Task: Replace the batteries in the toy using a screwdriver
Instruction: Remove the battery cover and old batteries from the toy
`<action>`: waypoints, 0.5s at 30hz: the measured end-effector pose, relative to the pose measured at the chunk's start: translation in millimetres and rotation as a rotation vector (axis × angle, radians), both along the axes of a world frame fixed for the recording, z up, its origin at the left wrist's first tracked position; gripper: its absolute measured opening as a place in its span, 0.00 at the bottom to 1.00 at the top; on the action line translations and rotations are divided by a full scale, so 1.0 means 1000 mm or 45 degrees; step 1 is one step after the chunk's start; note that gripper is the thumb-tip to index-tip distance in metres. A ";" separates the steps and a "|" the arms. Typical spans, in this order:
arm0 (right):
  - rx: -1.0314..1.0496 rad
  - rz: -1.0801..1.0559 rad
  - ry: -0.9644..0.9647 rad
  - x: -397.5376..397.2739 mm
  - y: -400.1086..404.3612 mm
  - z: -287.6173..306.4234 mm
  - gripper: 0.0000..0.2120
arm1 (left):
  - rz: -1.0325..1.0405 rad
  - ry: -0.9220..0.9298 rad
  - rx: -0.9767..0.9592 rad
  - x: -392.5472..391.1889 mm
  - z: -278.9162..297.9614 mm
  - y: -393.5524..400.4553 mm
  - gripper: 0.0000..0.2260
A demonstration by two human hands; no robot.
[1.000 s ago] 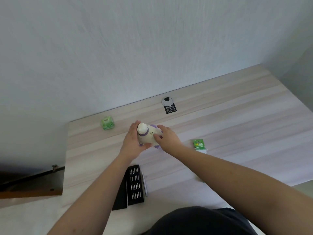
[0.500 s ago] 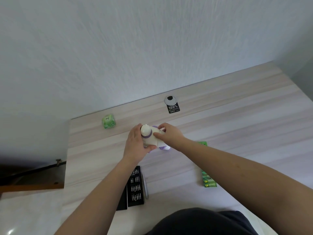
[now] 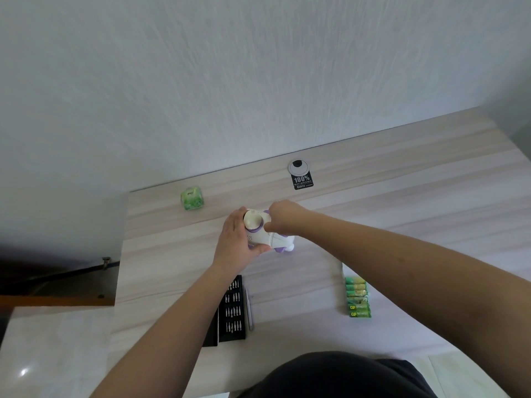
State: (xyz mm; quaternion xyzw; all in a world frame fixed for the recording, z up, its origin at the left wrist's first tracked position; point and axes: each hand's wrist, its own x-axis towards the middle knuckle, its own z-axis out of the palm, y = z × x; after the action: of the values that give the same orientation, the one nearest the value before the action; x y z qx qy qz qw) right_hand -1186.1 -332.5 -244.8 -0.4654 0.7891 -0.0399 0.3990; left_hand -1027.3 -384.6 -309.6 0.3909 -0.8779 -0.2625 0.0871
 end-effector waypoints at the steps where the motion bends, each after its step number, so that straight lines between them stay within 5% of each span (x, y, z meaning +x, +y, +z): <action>1: 0.002 -0.001 0.009 0.003 0.000 0.002 0.11 | 0.000 0.004 0.004 0.000 0.000 0.000 0.47; 3: 0.037 -0.009 0.033 0.010 -0.002 0.004 0.05 | 0.003 0.013 0.018 -0.001 0.000 0.000 0.47; 9: 0.286 -0.162 -0.142 0.025 -0.007 0.011 0.12 | 0.012 0.007 0.023 0.000 0.001 0.001 0.47; 15: 0.322 -0.196 -0.006 0.035 -0.012 0.009 0.10 | 0.007 0.011 0.018 -0.001 0.003 0.004 0.46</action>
State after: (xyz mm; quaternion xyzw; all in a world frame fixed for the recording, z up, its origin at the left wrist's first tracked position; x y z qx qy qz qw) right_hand -1151.0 -344.6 -235.9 -0.3494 0.8203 0.0282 0.4519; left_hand -1028.6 -380.2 -306.4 0.3929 -0.8745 -0.2703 0.0887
